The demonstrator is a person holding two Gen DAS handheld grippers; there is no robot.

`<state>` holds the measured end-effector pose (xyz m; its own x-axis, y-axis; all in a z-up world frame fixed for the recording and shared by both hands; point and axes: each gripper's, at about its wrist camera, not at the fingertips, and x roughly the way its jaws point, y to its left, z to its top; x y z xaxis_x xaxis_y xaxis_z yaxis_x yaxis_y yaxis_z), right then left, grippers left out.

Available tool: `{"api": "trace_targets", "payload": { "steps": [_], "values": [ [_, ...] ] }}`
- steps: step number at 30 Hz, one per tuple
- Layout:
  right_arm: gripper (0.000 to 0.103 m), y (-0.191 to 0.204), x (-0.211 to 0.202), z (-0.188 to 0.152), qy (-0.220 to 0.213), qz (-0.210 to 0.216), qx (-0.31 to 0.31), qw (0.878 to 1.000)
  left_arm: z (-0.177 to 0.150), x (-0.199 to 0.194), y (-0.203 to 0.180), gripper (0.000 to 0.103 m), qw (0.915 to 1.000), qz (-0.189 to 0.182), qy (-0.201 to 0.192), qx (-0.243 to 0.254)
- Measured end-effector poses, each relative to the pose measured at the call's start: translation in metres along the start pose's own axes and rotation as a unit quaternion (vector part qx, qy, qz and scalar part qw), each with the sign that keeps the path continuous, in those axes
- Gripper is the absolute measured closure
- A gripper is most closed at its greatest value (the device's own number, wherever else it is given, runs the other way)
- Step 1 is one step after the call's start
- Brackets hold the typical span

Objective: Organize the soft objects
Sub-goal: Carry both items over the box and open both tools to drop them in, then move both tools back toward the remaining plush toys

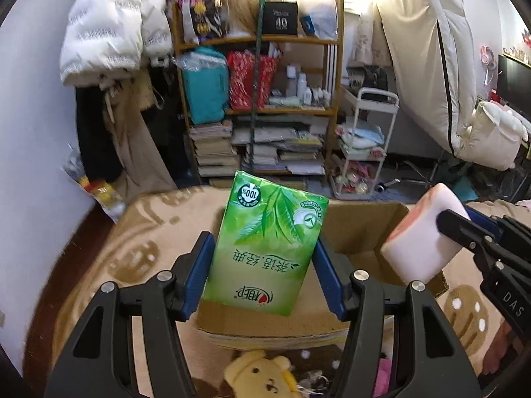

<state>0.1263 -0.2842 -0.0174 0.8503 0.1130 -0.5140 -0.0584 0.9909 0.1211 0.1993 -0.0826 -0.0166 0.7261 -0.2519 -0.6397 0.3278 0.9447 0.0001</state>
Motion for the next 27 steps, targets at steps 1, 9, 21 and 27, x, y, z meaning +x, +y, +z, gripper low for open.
{"api": "trace_targets", "payload": {
  "steps": [1, 9, 21, 27],
  "values": [
    [0.081, -0.001, 0.003, -0.002, 0.005, 0.002, 0.002, 1.000, -0.002, 0.004, -0.001, 0.044, 1.0000, 0.002, 0.005, 0.000],
    [0.076, 0.005, 0.022, -0.015, 0.036, -0.003, -0.017, 0.999, -0.013, 0.026, -0.009, 0.043, 0.9991, 0.020, 0.033, 0.016],
    [0.067, -0.004, 0.013, -0.024, 0.034, 0.007, 0.002, 0.999, -0.018, 0.011, -0.012, 0.024, 0.9984, 0.044, 0.027, 0.024],
    [0.041, 0.000, -0.005, -0.020, 0.017, -0.010, -0.006, 1.000, -0.021, -0.010, -0.013, 0.013, 0.9973, 0.059, 0.021, 0.039]
  ]
}}
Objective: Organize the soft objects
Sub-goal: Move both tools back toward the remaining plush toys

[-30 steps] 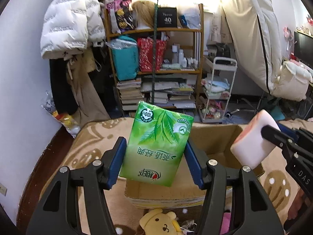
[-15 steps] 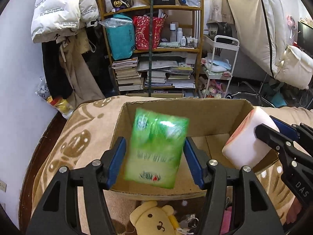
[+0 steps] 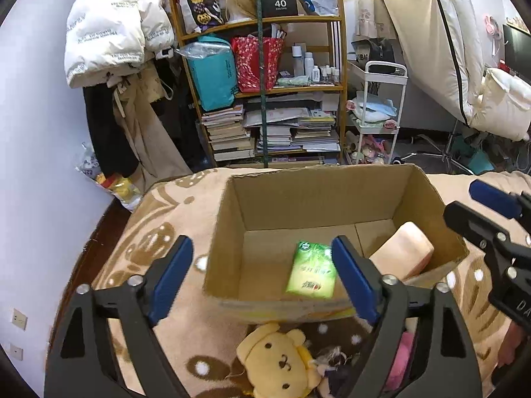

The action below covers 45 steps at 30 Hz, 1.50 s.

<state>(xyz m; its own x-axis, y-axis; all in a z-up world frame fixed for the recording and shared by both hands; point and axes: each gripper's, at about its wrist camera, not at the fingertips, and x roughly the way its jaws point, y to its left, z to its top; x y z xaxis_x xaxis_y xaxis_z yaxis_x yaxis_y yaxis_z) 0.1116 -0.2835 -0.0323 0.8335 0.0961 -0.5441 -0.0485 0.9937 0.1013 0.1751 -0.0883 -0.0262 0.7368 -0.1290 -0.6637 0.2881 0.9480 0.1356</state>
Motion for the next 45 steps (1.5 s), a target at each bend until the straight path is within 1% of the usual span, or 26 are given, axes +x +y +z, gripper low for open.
{"api": "trace_targets", "payload": {
  "steps": [1, 3, 5, 7, 8, 9, 12, 18, 21, 23, 30, 36, 40, 42, 45],
  "values": [
    [0.039, 0.001, -0.003, 0.001, 0.001, -0.002, -0.003, 1.000, -0.001, -0.004, 0.001, 0.011, 1.0000, 0.003, -0.001, 0.002],
    [0.030, 0.004, -0.010, 0.001, -0.002, 0.003, -0.004, 1.000, -0.004, -0.011, 0.002, 0.009, 1.0000, 0.007, -0.004, 0.005],
    [0.024, 0.006, -0.017, 0.001, -0.006, 0.002, -0.006, 1.000, -0.006, -0.020, 0.002, 0.008, 0.9998, 0.016, -0.007, 0.011],
    [0.016, 0.009, -0.025, 0.000, -0.009, -0.002, -0.011, 1.000, -0.007, -0.029, 0.004, 0.007, 0.9996, 0.023, -0.011, 0.011],
    [0.009, 0.011, -0.028, 0.000, -0.010, -0.003, -0.013, 1.000, -0.008, -0.034, 0.006, 0.004, 0.9996, 0.025, -0.013, 0.009],
    [0.006, 0.012, -0.032, -0.001, -0.012, -0.003, -0.015, 1.000, -0.009, -0.038, 0.007, 0.002, 0.9995, 0.026, -0.015, 0.006],
    [0.000, 0.016, -0.041, -0.005, -0.010, -0.004, -0.020, 1.000, -0.015, -0.051, 0.013, 0.001, 0.9995, 0.027, -0.014, -0.004],
    [0.000, 0.018, -0.056, -0.019, 0.004, -0.002, -0.014, 1.000, -0.032, -0.066, 0.022, 0.001, 0.9991, 0.039, 0.004, -0.016],
    [0.000, 0.018, -0.059, -0.028, 0.016, 0.001, -0.010, 1.000, -0.041, -0.064, 0.027, 0.001, 0.9989, 0.037, 0.021, -0.021],
    [0.000, 0.017, -0.059, -0.033, 0.024, 0.001, -0.010, 1.000, -0.048, -0.063, 0.029, 0.001, 0.9984, 0.045, 0.030, -0.019],
    [0.000, 0.018, -0.058, -0.047, 0.043, 0.005, -0.001, 0.999, -0.064, -0.061, 0.029, 0.001, 0.9974, 0.038, 0.058, -0.019],
    [0.000, 0.016, -0.052, -0.055, 0.059, 0.003, -0.002, 0.998, -0.069, -0.050, 0.029, 0.001, 0.9958, 0.041, 0.080, -0.017],
    [0.000, 0.018, -0.044, -0.060, 0.074, -0.003, -0.006, 0.997, -0.075, -0.033, 0.032, 0.001, 0.9935, 0.038, 0.105, -0.022],
    [0.000, 0.018, -0.037, -0.064, 0.087, -0.005, -0.007, 0.996, -0.078, -0.024, 0.032, 0.001, 0.9920, 0.036, 0.119, -0.023],
    [0.000, 0.017, -0.030, -0.068, 0.101, -0.006, -0.006, 0.995, -0.081, -0.013, 0.034, 0.001, 0.9899, 0.022, 0.136, -0.034]
  ]
}}
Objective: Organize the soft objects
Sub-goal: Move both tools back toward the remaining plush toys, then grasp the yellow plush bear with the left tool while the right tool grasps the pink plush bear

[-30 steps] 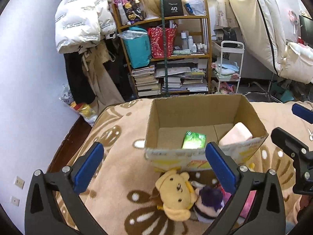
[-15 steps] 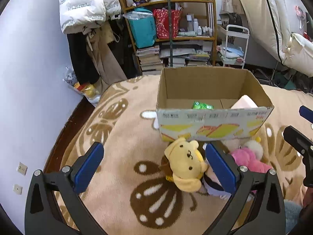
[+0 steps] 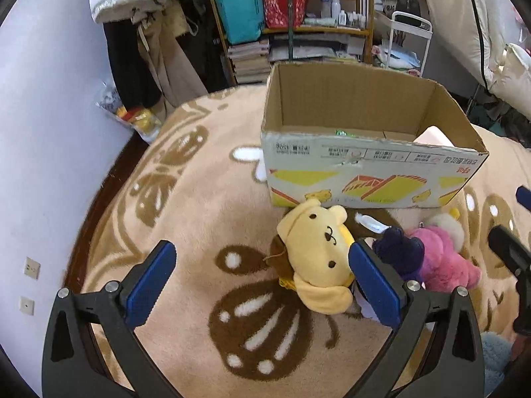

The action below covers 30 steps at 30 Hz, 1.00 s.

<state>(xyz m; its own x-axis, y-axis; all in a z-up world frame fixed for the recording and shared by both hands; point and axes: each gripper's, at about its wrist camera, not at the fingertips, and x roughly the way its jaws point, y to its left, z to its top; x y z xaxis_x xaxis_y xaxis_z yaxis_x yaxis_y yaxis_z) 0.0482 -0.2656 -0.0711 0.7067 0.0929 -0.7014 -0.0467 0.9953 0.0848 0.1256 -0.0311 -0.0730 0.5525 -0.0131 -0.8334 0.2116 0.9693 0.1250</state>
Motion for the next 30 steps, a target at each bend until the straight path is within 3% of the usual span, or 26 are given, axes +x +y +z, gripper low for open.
{"api": "trace_targets", "payload": {
  "steps": [10, 14, 27, 28, 30],
  "values": [
    [0.000, -0.002, 0.023, -0.004, 0.047, 0.002, 0.007, 0.999, 0.004, 0.037, -0.007, 0.001, 0.9978, -0.041, 0.051, -0.013],
    [0.000, -0.002, 0.034, -0.006, 0.074, 0.003, 0.005, 0.997, 0.002, 0.053, -0.010, 0.001, 0.9967, -0.037, 0.071, -0.014],
    [0.000, 0.016, 0.055, -0.017, 0.131, 0.019, -0.031, 0.991, -0.004, 0.090, -0.008, 0.001, 0.9864, -0.090, 0.122, -0.064],
    [0.001, 0.018, 0.057, -0.018, 0.137, 0.023, -0.033, 0.990, -0.005, 0.092, -0.007, 0.002, 0.9855, -0.094, 0.124, -0.068],
    [0.013, 0.020, 0.060, -0.020, 0.145, 0.026, -0.037, 0.988, -0.005, 0.095, -0.004, 0.012, 0.9831, -0.109, 0.127, -0.073]
  ]
}}
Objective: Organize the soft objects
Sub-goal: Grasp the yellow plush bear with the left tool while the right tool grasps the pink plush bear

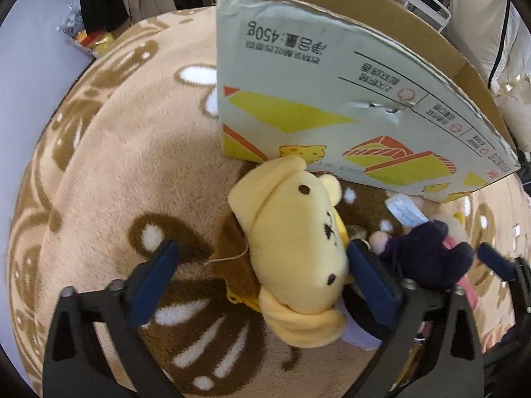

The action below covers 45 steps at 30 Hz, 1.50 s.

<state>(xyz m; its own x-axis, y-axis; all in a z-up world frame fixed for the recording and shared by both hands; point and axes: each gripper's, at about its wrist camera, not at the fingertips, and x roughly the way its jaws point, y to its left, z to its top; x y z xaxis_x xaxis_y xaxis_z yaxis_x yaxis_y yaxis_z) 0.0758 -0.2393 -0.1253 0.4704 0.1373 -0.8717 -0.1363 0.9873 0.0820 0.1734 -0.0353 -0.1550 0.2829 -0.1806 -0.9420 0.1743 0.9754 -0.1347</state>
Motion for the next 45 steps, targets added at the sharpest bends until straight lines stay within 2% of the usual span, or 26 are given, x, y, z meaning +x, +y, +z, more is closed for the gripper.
{"api": "trace_targets", "payload": {
  "steps": [3, 14, 17, 20, 25, 30, 34, 45],
  "values": [
    [0.026, 0.002, 0.008, -0.001, 0.016, 0.004, -0.003, 1.000, -0.001, -0.001, -0.001, 0.022, 0.9999, -0.012, 0.001, 0.002],
    [0.029, 0.001, 0.021, -0.004, 0.042, 0.014, 0.008, 0.999, -0.003, -0.002, -0.005, 0.037, 0.9998, -0.017, -0.001, 0.014],
    [0.038, -0.001, 0.020, -0.004, 0.041, 0.022, 0.007, 0.999, -0.008, -0.007, -0.008, 0.042, 0.9998, -0.017, -0.002, 0.012],
    [0.047, 0.005, 0.018, -0.006, 0.039, 0.027, -0.002, 0.999, -0.010, -0.012, -0.013, 0.046, 0.9996, 0.000, -0.012, 0.026],
    [0.049, 0.013, 0.018, -0.006, 0.036, 0.018, -0.007, 0.999, -0.017, -0.020, -0.019, 0.048, 0.9993, 0.016, -0.017, 0.029],
    [0.049, 0.004, 0.009, -0.009, 0.024, 0.013, 0.008, 1.000, -0.025, -0.031, -0.012, 0.049, 0.9992, 0.034, -0.016, 0.016],
    [0.049, -0.005, -0.004, -0.010, 0.004, 0.014, 0.032, 0.999, -0.033, -0.043, -0.011, 0.050, 0.9994, 0.029, -0.017, 0.006],
    [0.052, -0.017, -0.034, -0.009, -0.051, 0.013, 0.060, 0.997, -0.053, -0.075, -0.018, 0.050, 0.9968, 0.052, -0.057, 0.018]
  ]
}}
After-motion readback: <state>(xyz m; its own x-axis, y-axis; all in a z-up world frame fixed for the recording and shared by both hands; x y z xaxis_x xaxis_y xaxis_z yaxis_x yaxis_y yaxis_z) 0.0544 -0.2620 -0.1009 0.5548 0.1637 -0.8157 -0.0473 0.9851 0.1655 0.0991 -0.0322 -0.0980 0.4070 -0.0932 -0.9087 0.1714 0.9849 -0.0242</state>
